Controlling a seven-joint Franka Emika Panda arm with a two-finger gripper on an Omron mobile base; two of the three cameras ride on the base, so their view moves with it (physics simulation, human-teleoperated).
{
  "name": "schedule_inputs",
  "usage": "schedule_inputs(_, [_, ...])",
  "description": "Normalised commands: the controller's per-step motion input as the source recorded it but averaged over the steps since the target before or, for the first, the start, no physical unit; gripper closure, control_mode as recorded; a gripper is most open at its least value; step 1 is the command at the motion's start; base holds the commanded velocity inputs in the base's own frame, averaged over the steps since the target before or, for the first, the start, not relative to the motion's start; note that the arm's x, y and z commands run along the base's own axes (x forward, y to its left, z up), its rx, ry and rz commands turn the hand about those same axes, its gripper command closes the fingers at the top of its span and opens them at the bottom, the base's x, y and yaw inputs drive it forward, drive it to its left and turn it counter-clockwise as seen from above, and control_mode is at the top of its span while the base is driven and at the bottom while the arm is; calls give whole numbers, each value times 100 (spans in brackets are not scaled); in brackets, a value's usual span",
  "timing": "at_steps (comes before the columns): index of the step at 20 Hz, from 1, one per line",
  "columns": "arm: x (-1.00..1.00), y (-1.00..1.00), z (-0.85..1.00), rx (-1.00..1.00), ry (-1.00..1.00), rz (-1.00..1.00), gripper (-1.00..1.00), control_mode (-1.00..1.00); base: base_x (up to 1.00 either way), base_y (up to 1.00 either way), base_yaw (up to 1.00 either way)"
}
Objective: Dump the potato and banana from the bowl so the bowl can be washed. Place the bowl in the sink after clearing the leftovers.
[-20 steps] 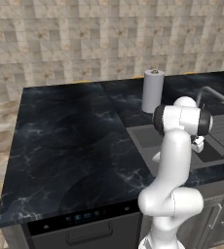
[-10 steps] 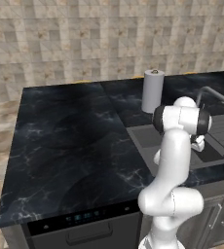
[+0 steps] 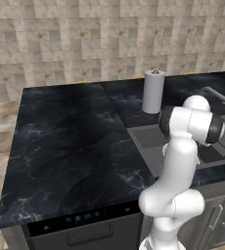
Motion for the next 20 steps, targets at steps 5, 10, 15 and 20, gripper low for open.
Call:
schedule_inputs(5, [-60,38,100,-1,-6,0,-100,-100,0,0,0])
schedule_inputs(10, [-94,85,100,-2,-12,0,-100,-100,0,0,0])
schedule_inputs(15, [-100,100,100,-4,-18,0,-100,-100,0,0,0])
schedule_inputs(20, [-99,100,100,-8,-18,0,-100,-100,0,0,0])
